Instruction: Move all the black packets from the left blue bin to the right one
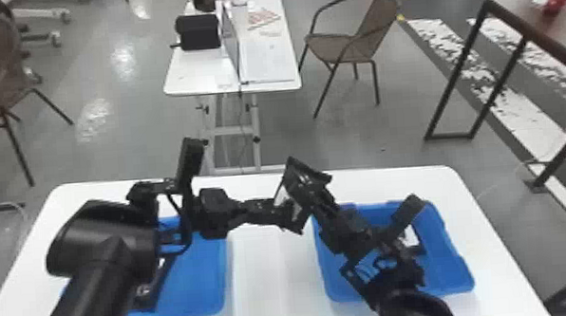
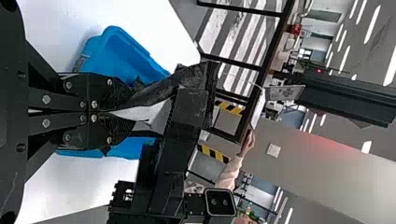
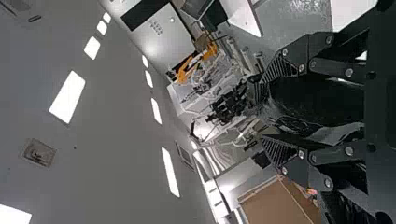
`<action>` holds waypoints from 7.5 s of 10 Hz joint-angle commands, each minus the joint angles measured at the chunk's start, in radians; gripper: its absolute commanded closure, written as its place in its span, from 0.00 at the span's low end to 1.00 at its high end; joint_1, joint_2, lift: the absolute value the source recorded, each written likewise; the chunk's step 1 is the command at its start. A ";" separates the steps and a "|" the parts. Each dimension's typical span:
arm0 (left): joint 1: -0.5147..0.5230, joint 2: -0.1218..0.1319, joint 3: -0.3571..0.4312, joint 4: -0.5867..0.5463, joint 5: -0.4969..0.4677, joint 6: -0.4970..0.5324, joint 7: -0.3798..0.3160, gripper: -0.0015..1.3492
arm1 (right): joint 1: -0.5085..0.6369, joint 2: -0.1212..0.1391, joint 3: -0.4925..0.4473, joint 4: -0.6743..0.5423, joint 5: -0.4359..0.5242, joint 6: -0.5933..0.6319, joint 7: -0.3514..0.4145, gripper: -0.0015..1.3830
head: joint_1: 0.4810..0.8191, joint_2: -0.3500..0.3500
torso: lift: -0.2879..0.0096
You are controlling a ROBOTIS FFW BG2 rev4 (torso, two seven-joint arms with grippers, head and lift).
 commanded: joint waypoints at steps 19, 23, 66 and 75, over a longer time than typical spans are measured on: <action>0.407 -0.003 0.563 -0.532 -0.095 0.391 0.318 0.14 | 0.081 -0.015 -0.337 0.016 0.067 -0.060 -0.118 0.19 | 0.63 0.40 | 0.97; 0.334 -0.003 0.537 -0.523 -0.339 0.529 0.407 0.14 | 0.132 0.019 -0.320 -0.020 0.056 -0.031 -0.118 0.20 | 0.63 0.55 | 0.97; 0.197 0.101 0.363 -0.284 -0.649 0.190 0.292 0.12 | 0.144 0.033 -0.272 0.045 -0.024 -0.002 -0.038 0.20 | 0.63 0.61 | 0.97; -0.010 0.152 0.240 0.156 -0.870 0.009 0.358 0.17 | 0.141 0.033 -0.267 0.049 -0.024 0.006 -0.032 0.20 | 0.63 0.63 | 0.97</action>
